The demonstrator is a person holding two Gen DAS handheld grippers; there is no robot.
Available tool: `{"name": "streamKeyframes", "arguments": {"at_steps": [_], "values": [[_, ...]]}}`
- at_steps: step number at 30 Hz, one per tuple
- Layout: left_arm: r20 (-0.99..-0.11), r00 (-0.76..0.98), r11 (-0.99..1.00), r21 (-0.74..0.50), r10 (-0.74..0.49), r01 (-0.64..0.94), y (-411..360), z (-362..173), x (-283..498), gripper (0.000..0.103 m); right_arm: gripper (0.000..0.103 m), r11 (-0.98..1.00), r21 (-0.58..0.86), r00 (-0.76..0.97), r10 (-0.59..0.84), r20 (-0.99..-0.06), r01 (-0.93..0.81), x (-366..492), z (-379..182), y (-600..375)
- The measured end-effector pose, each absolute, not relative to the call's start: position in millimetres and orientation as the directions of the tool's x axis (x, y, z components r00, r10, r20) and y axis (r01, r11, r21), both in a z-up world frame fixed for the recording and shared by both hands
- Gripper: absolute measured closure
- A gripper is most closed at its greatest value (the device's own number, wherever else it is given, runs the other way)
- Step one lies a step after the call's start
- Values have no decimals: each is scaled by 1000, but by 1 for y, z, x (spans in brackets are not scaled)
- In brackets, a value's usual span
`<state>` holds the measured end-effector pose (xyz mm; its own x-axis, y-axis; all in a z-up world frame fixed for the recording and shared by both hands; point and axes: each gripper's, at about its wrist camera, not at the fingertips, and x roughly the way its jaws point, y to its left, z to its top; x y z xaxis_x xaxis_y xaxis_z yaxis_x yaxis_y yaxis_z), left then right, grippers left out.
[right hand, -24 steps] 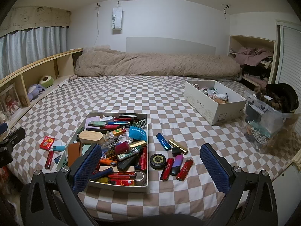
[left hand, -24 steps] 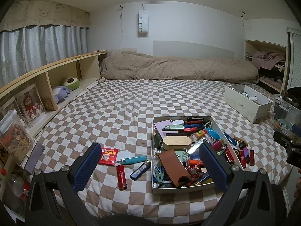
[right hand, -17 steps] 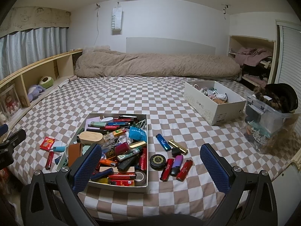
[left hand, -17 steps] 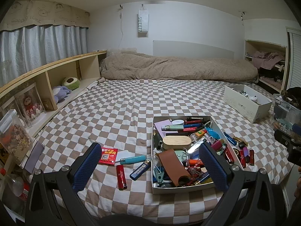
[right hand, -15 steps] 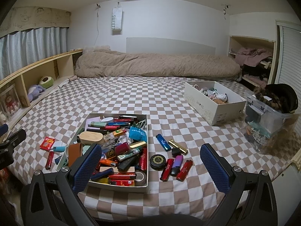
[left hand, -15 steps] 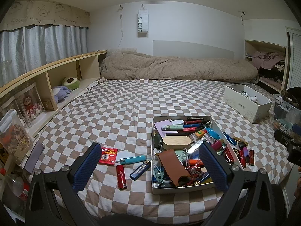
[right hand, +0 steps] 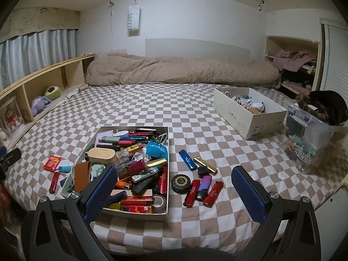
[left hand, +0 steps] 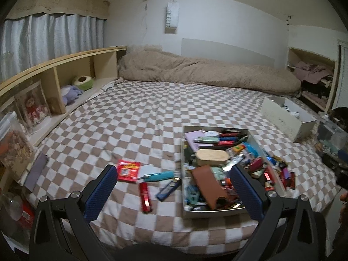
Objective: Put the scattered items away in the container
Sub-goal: 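Move both tools toward the loose lighters beside the white tray, then close the right gripper on the red lighter while the left tool approaches another red lighter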
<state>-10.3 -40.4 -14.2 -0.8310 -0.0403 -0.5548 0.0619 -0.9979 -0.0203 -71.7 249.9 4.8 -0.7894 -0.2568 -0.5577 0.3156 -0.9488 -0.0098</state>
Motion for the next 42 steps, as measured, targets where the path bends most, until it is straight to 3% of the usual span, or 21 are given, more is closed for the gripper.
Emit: {"name": "streamKeyframes", "arguments": {"at_steps": [10,14,18,24,28,39,42], "values": [[-641,-763,-986,-56,-83,155,-99,-45,-23,0,0,-947,-3,-786,-264,-559,320,-95,-11,267],[-690,-722,-986,-78,-53,147,-109,-61,-31,0,0,-943,-8,-740,-256,-623,332,-108,-23,272],[-724,-684,-991,-4,-87,130,-109,-75,-38,0,0,-927,-59,-693,-234,-681,371,-120,-38,279],[-721,-662,-976,199,-204,85,-106,-99,-47,0,0,-888,-250,-664,-78,-743,385,-141,-68,291],[-760,-622,-977,211,-189,39,-107,-118,-57,0,0,-841,-275,-598,-69,-799,465,-158,-93,296],[-867,-460,-959,264,-190,-102,-106,-163,-108,0,0,-808,-177,-345,-35,-938,562,-210,-152,278],[-888,-433,-970,220,-154,-107,-113,-168,-116,0,0,-830,-148,-304,-27,-952,537,-221,-159,287]]}}
